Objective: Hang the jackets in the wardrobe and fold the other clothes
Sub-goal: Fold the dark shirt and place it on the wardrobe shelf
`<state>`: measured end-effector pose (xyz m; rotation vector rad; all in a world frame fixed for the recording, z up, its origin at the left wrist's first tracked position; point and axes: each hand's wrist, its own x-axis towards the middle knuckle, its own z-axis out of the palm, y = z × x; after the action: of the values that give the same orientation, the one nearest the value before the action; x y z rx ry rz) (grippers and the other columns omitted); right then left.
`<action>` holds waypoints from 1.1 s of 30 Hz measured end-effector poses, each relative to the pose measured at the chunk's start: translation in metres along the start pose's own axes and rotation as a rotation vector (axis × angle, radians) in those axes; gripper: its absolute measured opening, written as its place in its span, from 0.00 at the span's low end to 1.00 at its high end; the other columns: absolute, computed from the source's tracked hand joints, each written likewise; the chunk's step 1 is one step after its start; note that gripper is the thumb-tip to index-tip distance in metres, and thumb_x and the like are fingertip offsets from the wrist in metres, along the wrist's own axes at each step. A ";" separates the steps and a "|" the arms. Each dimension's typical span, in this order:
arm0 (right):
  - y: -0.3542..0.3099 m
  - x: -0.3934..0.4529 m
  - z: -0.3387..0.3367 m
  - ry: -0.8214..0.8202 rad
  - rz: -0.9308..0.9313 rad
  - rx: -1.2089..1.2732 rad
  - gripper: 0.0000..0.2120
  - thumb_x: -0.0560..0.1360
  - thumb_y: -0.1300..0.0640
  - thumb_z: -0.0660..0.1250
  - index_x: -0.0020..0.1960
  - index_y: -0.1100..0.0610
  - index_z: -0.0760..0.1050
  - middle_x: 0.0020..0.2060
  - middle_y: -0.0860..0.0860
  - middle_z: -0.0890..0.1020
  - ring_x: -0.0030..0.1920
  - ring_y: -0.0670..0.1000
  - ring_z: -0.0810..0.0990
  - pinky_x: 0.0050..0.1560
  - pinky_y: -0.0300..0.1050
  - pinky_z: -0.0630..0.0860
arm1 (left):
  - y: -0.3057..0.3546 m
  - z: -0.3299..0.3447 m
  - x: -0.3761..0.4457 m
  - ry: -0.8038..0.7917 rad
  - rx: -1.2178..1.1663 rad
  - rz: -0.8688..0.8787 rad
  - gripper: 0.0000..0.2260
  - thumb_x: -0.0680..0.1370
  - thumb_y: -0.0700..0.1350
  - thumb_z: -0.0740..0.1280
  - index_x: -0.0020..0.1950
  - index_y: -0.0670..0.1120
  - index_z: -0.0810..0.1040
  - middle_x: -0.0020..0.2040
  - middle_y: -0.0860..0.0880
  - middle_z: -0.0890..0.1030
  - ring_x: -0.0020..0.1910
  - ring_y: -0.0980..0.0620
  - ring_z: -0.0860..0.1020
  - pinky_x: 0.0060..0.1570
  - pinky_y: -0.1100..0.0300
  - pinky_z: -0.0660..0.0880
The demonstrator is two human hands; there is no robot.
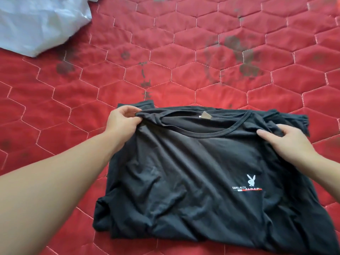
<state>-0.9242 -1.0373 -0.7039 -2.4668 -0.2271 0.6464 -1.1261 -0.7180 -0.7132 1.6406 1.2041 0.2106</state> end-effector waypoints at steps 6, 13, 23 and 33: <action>-0.011 0.008 0.003 0.049 -0.102 -0.043 0.08 0.76 0.54 0.68 0.44 0.58 0.79 0.39 0.53 0.82 0.41 0.54 0.78 0.41 0.47 0.69 | 0.005 0.001 0.012 0.032 0.199 0.062 0.11 0.74 0.38 0.69 0.52 0.52 0.80 0.50 0.51 0.80 0.49 0.51 0.79 0.55 0.59 0.74; -0.007 0.009 0.009 0.013 -0.029 -0.048 0.07 0.76 0.53 0.68 0.45 0.57 0.80 0.42 0.53 0.83 0.45 0.55 0.79 0.43 0.47 0.69 | 0.015 0.001 0.023 -0.136 0.604 0.161 0.30 0.68 0.67 0.63 0.64 0.54 0.78 0.64 0.51 0.77 0.66 0.48 0.73 0.68 0.48 0.67; -0.003 0.014 0.009 -0.007 -0.047 -0.087 0.07 0.75 0.54 0.68 0.42 0.57 0.78 0.37 0.52 0.82 0.40 0.54 0.77 0.41 0.48 0.68 | 0.004 0.008 0.023 0.053 0.884 0.676 0.07 0.77 0.47 0.66 0.50 0.48 0.83 0.51 0.49 0.83 0.55 0.43 0.77 0.53 0.50 0.67; 0.000 0.017 0.012 0.012 -0.061 -0.100 0.08 0.75 0.53 0.68 0.39 0.57 0.77 0.33 0.53 0.80 0.35 0.52 0.75 0.37 0.45 0.68 | 0.012 -0.006 -0.014 0.003 0.455 1.043 0.08 0.78 0.40 0.62 0.52 0.40 0.79 0.46 0.48 0.83 0.47 0.52 0.76 0.57 0.61 0.70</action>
<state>-0.9155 -1.0268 -0.7190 -2.5471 -0.3361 0.6081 -1.1293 -0.7242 -0.6949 2.5549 0.2858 0.6105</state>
